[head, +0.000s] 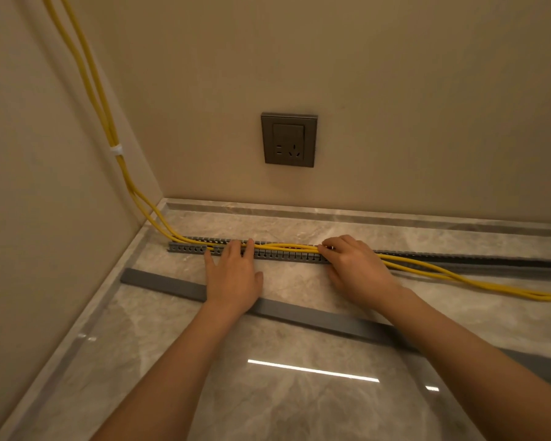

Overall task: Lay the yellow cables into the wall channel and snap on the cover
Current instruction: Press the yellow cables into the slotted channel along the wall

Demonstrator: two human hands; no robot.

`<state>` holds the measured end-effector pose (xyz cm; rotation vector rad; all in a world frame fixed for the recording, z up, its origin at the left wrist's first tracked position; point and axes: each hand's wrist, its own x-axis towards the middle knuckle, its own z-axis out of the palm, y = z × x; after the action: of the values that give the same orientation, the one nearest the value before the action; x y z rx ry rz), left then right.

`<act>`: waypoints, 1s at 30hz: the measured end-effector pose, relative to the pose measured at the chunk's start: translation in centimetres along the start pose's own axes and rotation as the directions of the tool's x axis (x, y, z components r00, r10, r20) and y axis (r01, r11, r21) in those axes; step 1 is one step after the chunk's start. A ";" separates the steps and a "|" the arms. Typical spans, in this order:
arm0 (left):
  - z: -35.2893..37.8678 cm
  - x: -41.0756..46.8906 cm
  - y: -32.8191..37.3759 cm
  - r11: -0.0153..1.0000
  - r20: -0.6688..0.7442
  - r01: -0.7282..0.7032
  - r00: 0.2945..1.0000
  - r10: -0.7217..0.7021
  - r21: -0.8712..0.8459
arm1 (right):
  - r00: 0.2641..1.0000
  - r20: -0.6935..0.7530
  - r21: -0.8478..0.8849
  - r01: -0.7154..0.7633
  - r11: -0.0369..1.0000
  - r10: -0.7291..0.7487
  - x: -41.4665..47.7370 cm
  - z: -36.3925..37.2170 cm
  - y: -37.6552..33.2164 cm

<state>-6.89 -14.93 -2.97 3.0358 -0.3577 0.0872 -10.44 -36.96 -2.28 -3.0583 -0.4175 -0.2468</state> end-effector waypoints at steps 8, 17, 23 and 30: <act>0.8 -0.7 2.6 0.979 -0.068 -0.201 0.978 0.199 -0.027 | 0.997 0.068 0.015 -0.042 0.999 0.041 -0.7 0.7 -0.2; 1.1 -0.2 3.3 0.976 -0.103 -0.216 0.972 0.213 -0.014 | 0.995 0.081 0.023 -0.061 0.998 0.059 -1.6 2.0 -0.9; 0.6 0.0 3.8 0.984 -0.056 -0.167 0.984 0.171 0.068 | 0.994 0.082 0.283 -0.098 0.954 0.078 -1.2 0.9 0.0; -0.1 -0.4 7.0 0.947 -0.060 -0.316 0.948 0.313 -0.053 | 0.989 0.084 0.558 -0.145 0.817 0.118 -1.0 -0.1 1.2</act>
<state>-8.93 -21.60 -2.36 2.8812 -0.8226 0.1697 -11.12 -38.37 -2.34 -2.4911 -0.2217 -0.0321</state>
